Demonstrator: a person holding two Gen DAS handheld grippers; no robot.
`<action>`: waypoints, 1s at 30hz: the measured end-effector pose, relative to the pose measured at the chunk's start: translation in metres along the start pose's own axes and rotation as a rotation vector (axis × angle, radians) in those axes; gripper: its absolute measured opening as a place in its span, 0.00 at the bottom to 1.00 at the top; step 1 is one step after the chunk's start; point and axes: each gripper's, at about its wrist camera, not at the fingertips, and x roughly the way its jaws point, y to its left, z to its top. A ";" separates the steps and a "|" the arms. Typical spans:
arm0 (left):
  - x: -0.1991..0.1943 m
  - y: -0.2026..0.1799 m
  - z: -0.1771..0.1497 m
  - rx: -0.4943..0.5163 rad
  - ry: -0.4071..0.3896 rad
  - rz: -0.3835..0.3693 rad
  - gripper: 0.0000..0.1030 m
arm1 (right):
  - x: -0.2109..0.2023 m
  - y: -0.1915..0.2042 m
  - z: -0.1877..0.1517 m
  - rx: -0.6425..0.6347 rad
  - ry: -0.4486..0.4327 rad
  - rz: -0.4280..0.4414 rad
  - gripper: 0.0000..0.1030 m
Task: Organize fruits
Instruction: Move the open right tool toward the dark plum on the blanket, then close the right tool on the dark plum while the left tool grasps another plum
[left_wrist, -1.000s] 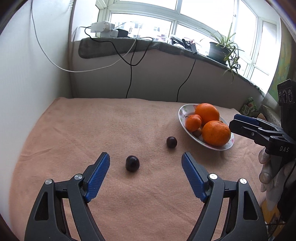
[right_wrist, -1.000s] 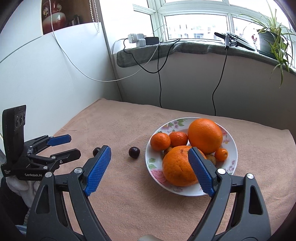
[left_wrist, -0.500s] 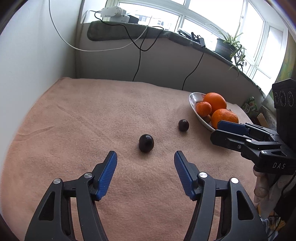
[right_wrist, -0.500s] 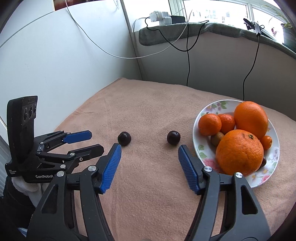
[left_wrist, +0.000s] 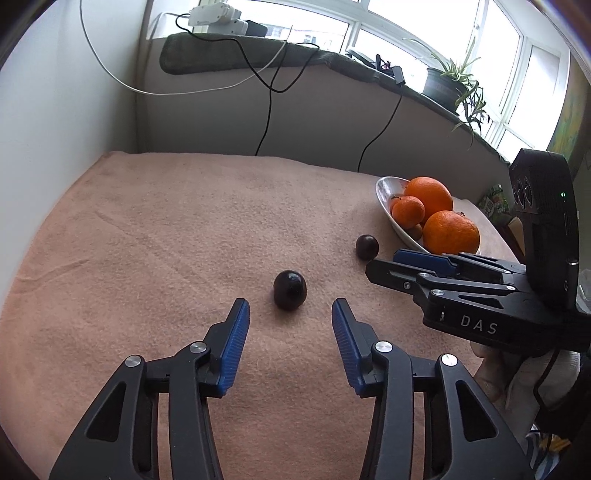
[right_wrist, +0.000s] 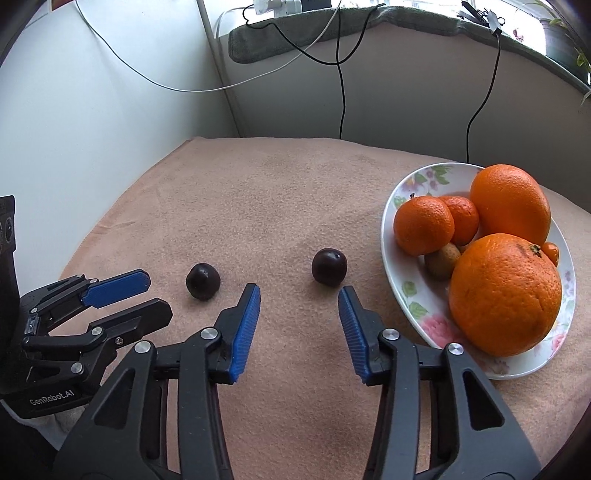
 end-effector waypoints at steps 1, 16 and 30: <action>0.001 0.001 0.001 0.002 0.002 -0.002 0.42 | 0.001 -0.001 0.000 0.007 0.002 -0.004 0.42; 0.015 0.005 0.005 0.034 0.034 -0.034 0.38 | 0.021 0.002 0.008 0.010 -0.003 -0.096 0.36; 0.023 0.011 0.007 0.020 0.051 -0.064 0.35 | 0.012 -0.003 0.014 0.044 -0.042 -0.043 0.34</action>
